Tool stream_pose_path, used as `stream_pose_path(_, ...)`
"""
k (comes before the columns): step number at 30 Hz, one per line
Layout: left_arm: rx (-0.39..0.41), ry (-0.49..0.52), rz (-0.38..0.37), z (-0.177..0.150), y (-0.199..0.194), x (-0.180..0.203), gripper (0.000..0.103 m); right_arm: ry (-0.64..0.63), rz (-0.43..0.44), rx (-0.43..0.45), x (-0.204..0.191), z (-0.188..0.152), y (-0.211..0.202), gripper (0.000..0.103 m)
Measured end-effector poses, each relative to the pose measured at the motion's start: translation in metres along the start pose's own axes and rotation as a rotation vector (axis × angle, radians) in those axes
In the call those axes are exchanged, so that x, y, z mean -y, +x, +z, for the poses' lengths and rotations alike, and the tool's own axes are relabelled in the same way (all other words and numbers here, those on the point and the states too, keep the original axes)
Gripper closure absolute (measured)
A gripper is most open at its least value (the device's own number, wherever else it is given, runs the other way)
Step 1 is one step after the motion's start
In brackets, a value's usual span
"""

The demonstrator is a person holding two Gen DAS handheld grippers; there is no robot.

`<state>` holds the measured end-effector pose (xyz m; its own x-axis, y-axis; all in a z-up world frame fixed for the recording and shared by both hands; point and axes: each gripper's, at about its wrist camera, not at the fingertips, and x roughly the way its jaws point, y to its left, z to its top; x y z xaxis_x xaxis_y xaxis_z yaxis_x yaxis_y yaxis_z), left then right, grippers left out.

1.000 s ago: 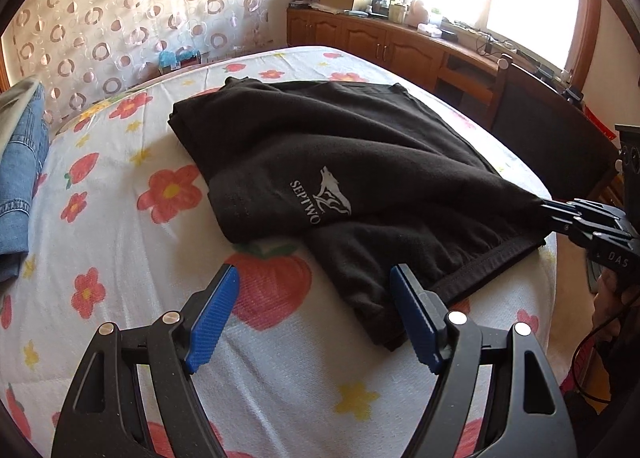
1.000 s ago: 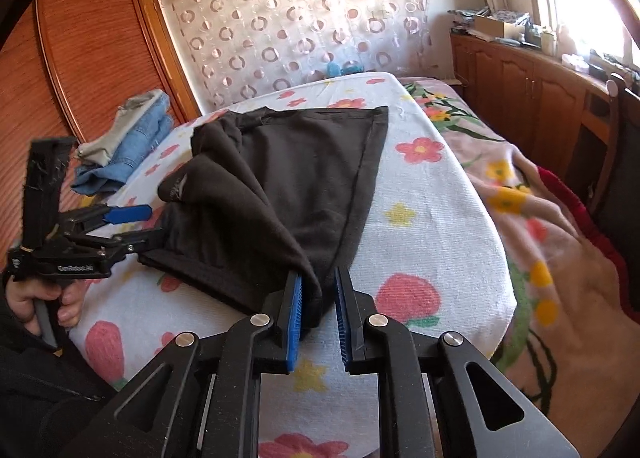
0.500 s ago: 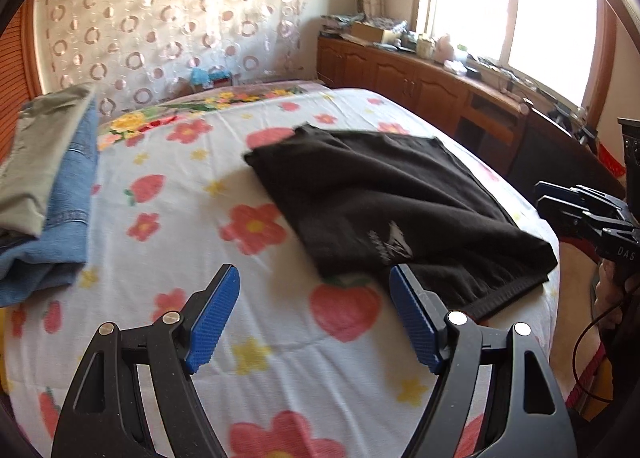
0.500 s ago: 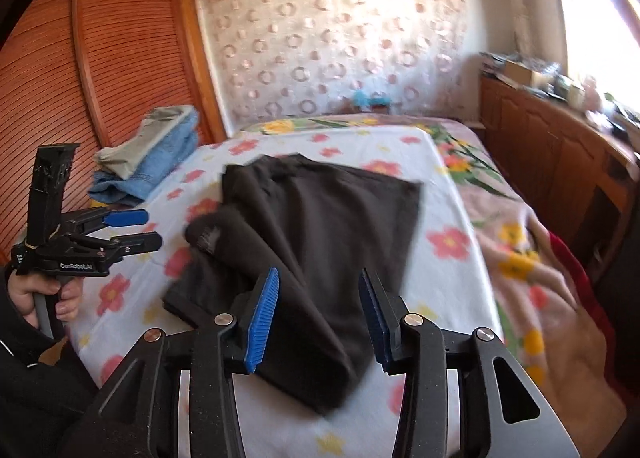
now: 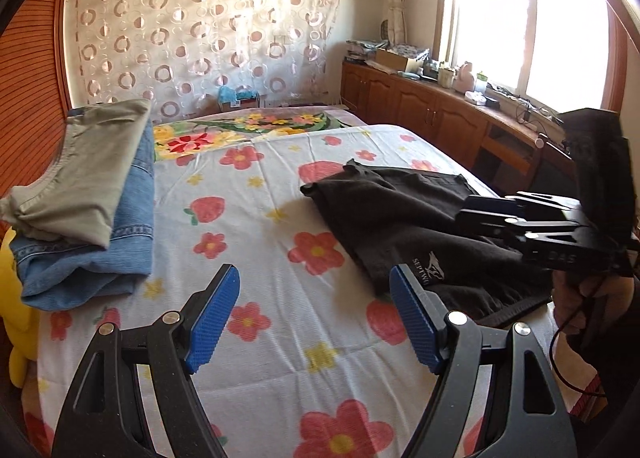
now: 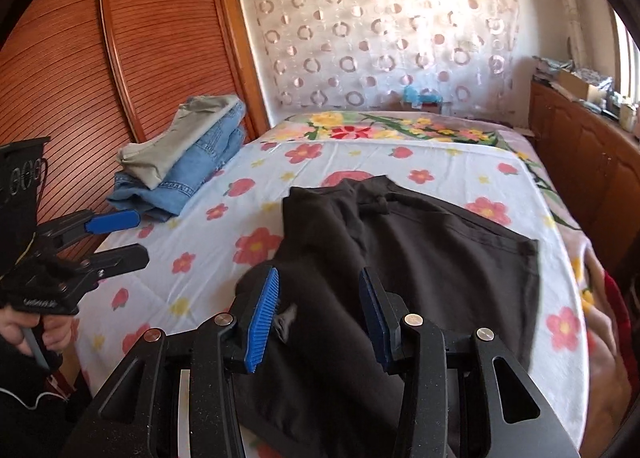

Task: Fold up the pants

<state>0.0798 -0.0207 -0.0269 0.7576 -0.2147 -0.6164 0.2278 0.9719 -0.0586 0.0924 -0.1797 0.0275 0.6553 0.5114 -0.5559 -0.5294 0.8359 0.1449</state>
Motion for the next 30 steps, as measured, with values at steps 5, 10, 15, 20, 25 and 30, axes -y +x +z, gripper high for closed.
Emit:
stream_pose_path(5, 0.002, -0.012, 0.004, -0.002, -0.002, -0.007, 0.025, -0.049, 0.017, -0.049, -0.01, 0.01, 0.024, 0.059)
stream_pose_path(10, 0.008, -0.021, 0.008, -0.003, -0.004, -0.013, 0.025, -0.094, -0.003, -0.111, -0.024, 0.015, 0.058, 0.059)
stream_pose_path(15, 0.003, -0.03, 0.013, -0.006, -0.004, -0.017, 0.025, -0.128, -0.001, -0.146, -0.034, 0.015, 0.076, 0.056)
stream_pose_path(20, 0.0, -0.035, 0.013, -0.008, -0.002, -0.019, 0.025, -0.163, 0.007, -0.18, -0.041, 0.011, 0.086, 0.049)
stream_pose_path(25, -0.001, -0.038, 0.012, -0.008, 0.0, -0.02, 0.025, -0.176, 0.015, -0.201, -0.042, 0.008, 0.091, 0.043)
stream_pose_path(30, -0.003, -0.048, 0.012, -0.009, 0.003, -0.024, 0.025, -0.215, -0.003, -0.2, -0.048, 0.004, 0.092, 0.041)
